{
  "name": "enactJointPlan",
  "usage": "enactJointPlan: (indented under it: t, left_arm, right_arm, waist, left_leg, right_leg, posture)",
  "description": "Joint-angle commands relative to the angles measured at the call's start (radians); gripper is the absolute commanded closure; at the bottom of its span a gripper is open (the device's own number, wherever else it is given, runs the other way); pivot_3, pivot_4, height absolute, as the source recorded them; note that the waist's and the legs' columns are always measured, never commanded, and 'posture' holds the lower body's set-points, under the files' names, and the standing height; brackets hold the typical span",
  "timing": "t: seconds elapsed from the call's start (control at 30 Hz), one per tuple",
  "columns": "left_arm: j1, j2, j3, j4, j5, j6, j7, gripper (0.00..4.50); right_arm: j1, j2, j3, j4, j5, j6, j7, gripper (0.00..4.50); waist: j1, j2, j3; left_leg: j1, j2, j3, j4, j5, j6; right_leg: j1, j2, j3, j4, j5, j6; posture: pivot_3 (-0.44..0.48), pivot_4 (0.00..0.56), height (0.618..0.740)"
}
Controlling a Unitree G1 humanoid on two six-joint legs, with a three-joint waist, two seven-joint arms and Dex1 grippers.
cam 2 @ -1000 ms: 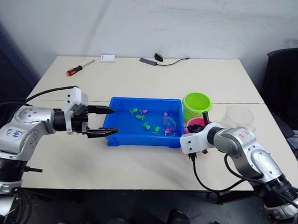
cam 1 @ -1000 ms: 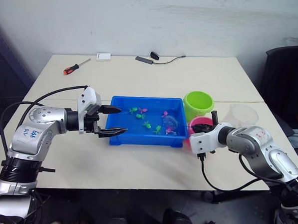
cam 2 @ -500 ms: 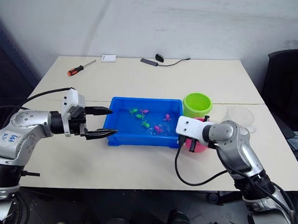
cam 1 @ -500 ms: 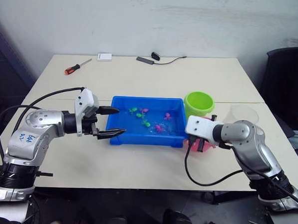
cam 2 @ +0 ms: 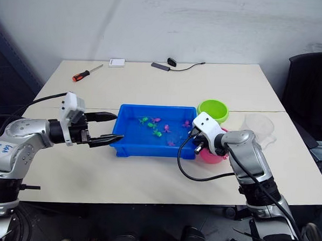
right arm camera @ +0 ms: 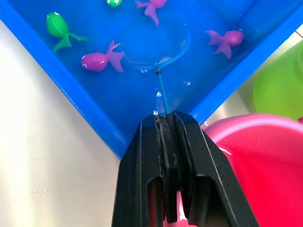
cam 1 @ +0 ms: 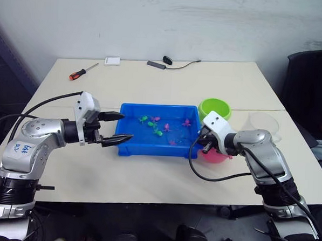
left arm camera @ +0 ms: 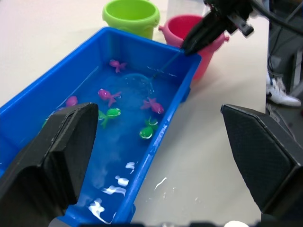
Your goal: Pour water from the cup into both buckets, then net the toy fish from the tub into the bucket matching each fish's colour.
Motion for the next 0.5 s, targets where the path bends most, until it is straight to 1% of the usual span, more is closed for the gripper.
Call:
enactJointPlan:
  t: [0.03,0.2,0.5]
  left_arm:
    - [0.029,0.018,0.065,0.027,-0.011,-0.013,0.008,0.02]
    - [0.090,0.014,0.123,0.034,-0.021,-0.011,0.036,0.02]
    - [0.131,0.007,0.131,-0.004,-0.030,-0.002,0.054,0.02]
  right_arm:
    - [-0.018,-0.003,0.032,-0.062,0.026,0.047,-0.035,4.50]
    - [-0.042,0.078,0.032,-0.036,0.052,0.104,-0.136,4.50]
    - [-0.098,0.193,-0.011,0.094,0.075,0.052,-0.296,4.50]
  waist:
    - [-0.001,0.000,0.000]
    - [-0.002,0.000,0.000]
    - [-0.001,0.000,-0.001]
  left_leg:
    - [0.000,0.000,0.000,0.000,-0.001,0.001]
    - [0.000,0.000,0.000,0.000,-0.001,0.001]
    - [0.000,0.000,0.000,0.000,-0.001,0.001]
  right_leg:
    - [0.000,0.000,0.000,0.000,0.000,0.000]
    - [-0.001,0.000,0.000,0.001,0.000,0.000]
    - [-0.001,0.000,0.000,0.001,0.000,0.000]
  posture:
    - [0.000,0.150,0.740]
    - [0.000,0.150,0.740]
    - [0.000,0.150,0.740]
